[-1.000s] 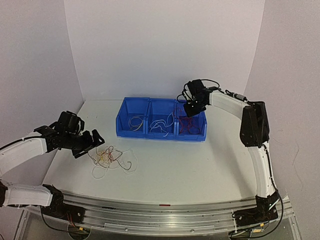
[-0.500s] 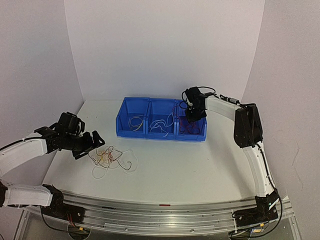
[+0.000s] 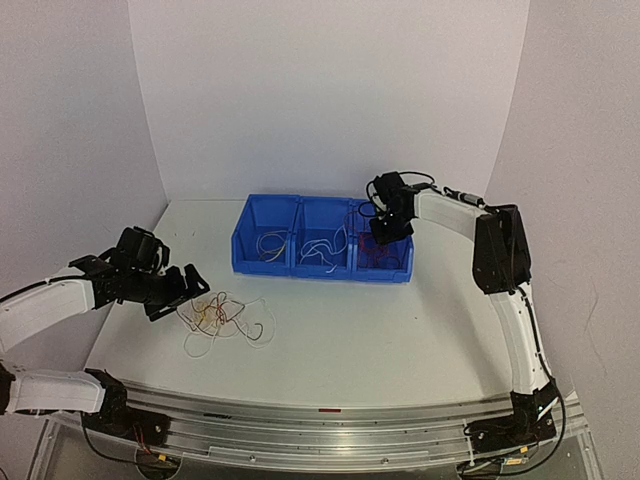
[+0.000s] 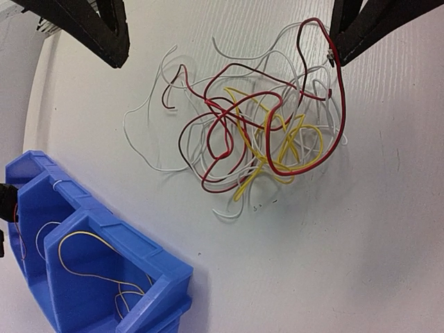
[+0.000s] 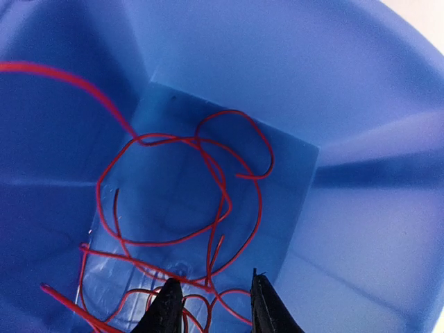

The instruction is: Untangle the cables

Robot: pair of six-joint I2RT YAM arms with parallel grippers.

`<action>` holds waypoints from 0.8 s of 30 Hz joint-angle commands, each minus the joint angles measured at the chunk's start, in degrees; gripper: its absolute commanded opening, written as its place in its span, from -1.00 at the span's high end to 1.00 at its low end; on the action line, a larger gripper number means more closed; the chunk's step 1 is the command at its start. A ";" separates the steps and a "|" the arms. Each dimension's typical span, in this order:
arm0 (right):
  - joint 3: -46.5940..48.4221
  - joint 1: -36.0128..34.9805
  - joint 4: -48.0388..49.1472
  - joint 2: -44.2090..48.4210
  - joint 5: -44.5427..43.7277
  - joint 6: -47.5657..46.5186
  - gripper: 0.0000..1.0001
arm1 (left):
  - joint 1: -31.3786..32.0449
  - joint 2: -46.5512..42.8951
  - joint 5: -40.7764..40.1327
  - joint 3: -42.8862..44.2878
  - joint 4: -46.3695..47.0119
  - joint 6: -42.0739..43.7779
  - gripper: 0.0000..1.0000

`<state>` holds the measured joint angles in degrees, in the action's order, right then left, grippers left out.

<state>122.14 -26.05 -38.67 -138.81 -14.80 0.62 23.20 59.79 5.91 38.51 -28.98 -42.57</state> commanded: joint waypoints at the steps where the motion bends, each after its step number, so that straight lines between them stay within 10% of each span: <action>1: -3.82 -0.24 -0.52 10.28 4.04 -4.21 0.30 | 0.13 -1.99 0.06 -0.36 0.63 -0.96 -0.99; 24: -11.53 -0.18 -7.44 17.41 21.59 -38.56 -0.24 | 0.09 -1.26 0.02 0.05 0.08 -0.49 -0.99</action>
<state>110.56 -26.17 -43.12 -125.12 -0.41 -27.59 23.20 59.13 5.89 38.11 -28.99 -43.38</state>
